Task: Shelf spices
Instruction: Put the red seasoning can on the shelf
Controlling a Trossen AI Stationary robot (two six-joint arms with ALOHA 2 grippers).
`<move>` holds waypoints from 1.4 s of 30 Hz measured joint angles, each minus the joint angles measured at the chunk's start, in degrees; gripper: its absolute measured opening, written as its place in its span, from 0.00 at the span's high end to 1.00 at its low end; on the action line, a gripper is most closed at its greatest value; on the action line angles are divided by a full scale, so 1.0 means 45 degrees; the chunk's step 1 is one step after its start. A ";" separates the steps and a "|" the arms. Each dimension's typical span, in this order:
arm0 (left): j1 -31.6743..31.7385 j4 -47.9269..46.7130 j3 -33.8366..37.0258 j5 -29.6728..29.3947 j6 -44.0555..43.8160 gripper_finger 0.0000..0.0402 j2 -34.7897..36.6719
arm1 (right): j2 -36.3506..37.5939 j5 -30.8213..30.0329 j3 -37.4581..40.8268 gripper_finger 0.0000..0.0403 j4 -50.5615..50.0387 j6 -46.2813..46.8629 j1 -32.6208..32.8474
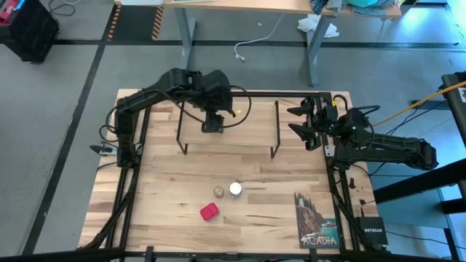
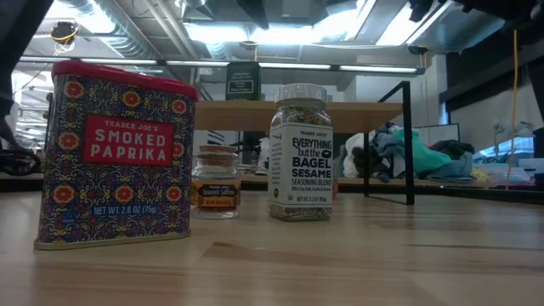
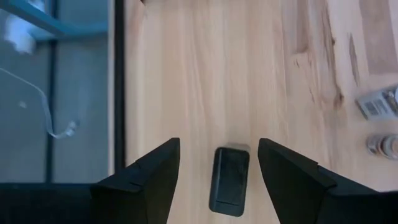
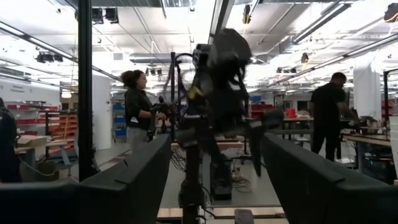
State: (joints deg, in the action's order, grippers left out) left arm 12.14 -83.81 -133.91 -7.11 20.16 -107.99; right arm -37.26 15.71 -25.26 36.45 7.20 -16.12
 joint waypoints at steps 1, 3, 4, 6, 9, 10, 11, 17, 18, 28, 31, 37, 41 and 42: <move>-0.0124 0.0091 0.0000 -0.0103 -0.0009 0.47 0.0148 | 0.0000 0.0009 0.0000 0.36 -0.0050 0.0010 0.0004; -0.0416 0.0401 0.0000 -0.0225 -0.0055 0.47 0.0411 | 0.0000 0.0092 0.0000 0.36 -0.0093 0.0089 0.0006; -0.0575 0.0551 0.0000 -0.0240 -0.0117 0.47 0.0561 | 0.0000 0.0095 0.0000 0.36 -0.0125 0.0109 0.0010; -0.0982 0.0775 0.0000 -0.0263 -0.0178 0.47 0.0781 | -0.0005 0.0103 0.0000 0.36 -0.0173 0.0125 0.0010; -0.1665 0.0944 0.0000 -0.0223 -0.0415 0.47 0.1071 | -0.0031 0.0381 0.0000 0.36 -0.0254 0.0373 0.0010; -0.1888 0.0959 0.0000 -0.0212 -0.0554 0.47 0.1133 | -0.0034 0.0417 0.0000 0.36 -0.0257 0.0401 0.0010; -0.2106 0.0976 0.0000 -0.0215 -0.0741 0.47 0.1203 | -0.0034 0.0434 0.0000 0.36 -0.0264 0.0413 0.0010; -0.3427 0.0964 0.0230 -0.0249 -0.1741 0.47 0.1211 | -0.0186 0.0411 0.0000 0.45 -0.0871 0.0782 0.0010; -0.3626 0.0972 0.0401 -0.0383 -0.1919 0.47 0.1211 | -0.0262 0.0416 0.0000 0.49 -0.0903 0.0819 0.0010; -0.5531 0.1039 0.4084 -0.1972 -0.5126 0.47 0.1196 | -0.1402 -0.0131 0.0000 0.97 -0.0413 -0.0235 0.1285; -0.5998 0.1695 0.5598 -0.2165 -0.5935 0.47 0.1191 | -0.1530 -0.0473 0.0000 0.97 0.0077 -0.0591 0.1739; -0.6858 0.3675 0.8089 -0.2060 -0.7391 0.47 0.1187 | -0.1520 -0.0612 -0.0451 0.98 0.0185 -0.0800 0.2193; -0.7384 0.4948 0.8570 -0.1550 -0.8584 0.47 0.1181 | -0.1520 -0.0613 -0.0701 0.99 -0.0124 -0.0848 0.2260; -0.7500 0.5182 0.8613 -0.1458 -0.8931 0.47 0.1181 | -0.1520 -0.0616 -0.0726 0.99 -0.0237 -0.0860 0.2259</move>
State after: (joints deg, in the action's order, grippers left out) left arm -21.61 -60.49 -95.15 -13.67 -20.03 -102.67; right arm -44.10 12.94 -28.52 35.38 3.33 -5.96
